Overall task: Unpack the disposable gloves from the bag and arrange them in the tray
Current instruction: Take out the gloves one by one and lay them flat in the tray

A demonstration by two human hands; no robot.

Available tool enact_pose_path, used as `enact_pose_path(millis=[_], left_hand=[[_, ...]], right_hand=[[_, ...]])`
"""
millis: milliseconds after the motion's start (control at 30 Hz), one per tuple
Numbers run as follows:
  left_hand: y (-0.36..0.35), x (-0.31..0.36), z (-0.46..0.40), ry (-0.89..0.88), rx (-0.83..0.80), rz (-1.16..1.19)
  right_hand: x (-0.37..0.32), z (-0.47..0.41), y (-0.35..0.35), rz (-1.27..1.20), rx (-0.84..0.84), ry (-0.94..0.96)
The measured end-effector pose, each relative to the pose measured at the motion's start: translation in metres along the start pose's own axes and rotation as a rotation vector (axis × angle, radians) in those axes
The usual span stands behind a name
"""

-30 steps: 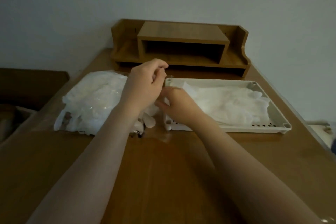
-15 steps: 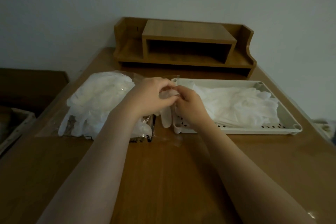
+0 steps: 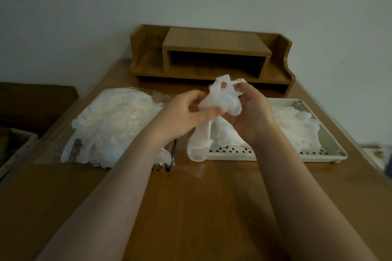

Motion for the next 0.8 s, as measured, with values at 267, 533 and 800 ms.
enact_pose_path(millis=[267, 533, 800], left_hand=[[0.005, -0.009, -0.003, 0.057, 0.024, 0.421], [0.010, 0.028, 0.006, -0.154, 0.080, -0.052], [0.008, 0.044, 0.009, -0.262, 0.150, -0.099]], right_hand=[[-0.006, -0.007, 0.009, -0.308, -0.126, -0.076], [-0.011, -0.008, 0.009, -0.052, -0.492, -0.098], [-0.036, 0.016, -0.022, 1.089, -0.459, 0.292]])
Point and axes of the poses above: each hand's wrist, its own z-axis away from the middle knuckle, its own y-axis out of the back of the hand, x = y × z, the point moved 9 cm from there along -z, towards the middle knuckle
